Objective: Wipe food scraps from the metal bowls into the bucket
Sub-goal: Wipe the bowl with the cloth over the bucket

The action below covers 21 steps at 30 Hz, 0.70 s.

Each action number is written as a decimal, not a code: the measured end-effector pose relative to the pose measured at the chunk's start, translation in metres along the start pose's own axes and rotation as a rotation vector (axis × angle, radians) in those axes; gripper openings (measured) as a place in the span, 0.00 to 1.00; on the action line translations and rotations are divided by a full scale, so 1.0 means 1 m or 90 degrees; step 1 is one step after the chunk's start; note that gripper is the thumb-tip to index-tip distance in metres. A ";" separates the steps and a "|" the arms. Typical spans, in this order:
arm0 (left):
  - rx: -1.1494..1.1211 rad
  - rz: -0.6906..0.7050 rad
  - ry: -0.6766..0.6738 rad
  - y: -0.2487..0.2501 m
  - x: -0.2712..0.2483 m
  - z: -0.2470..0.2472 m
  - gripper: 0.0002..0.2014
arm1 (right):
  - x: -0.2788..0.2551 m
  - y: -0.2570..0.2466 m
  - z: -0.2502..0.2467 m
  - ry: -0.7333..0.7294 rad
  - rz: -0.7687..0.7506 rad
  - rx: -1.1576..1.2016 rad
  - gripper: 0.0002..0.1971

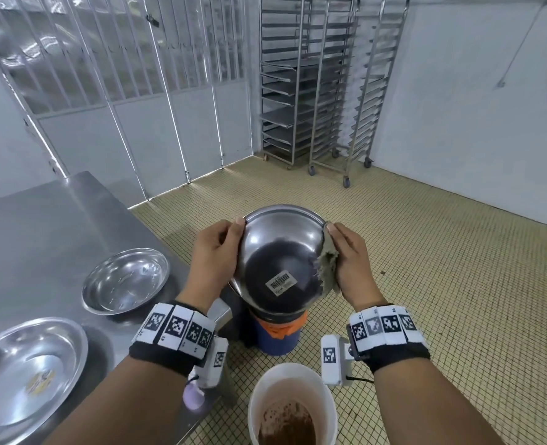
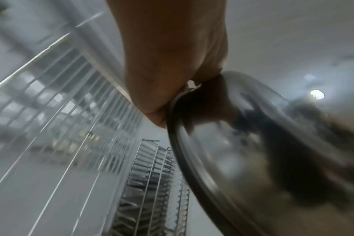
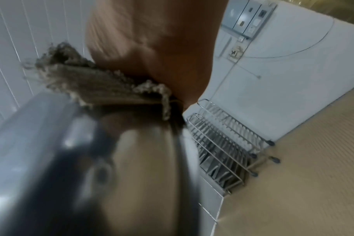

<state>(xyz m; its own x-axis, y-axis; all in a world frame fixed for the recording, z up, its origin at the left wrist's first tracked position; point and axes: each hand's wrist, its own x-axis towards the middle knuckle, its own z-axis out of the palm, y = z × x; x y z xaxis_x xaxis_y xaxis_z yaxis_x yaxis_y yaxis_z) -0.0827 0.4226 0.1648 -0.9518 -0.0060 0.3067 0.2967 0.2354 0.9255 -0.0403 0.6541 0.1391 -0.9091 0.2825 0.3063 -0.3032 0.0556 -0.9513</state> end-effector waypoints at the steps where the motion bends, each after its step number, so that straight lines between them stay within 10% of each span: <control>1: 0.063 0.032 -0.034 0.002 0.000 -0.001 0.21 | 0.002 -0.002 -0.002 -0.009 -0.013 -0.050 0.18; 6: 0.184 0.131 -0.173 0.021 0.004 0.007 0.15 | 0.011 -0.029 0.009 -0.146 -0.126 -0.341 0.15; 13: 0.041 0.018 -0.025 0.015 0.008 0.001 0.18 | -0.005 -0.001 0.000 -0.021 -0.035 -0.105 0.24; 21: 0.032 0.048 -0.068 0.022 0.000 0.009 0.17 | 0.008 -0.014 0.002 -0.067 -0.101 -0.245 0.17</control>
<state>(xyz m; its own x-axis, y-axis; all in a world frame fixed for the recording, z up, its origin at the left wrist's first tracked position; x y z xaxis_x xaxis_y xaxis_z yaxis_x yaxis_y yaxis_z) -0.0771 0.4360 0.1829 -0.9305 0.1161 0.3473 0.3662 0.2792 0.8877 -0.0440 0.6536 0.1551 -0.8905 0.1430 0.4320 -0.3307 0.4487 -0.8302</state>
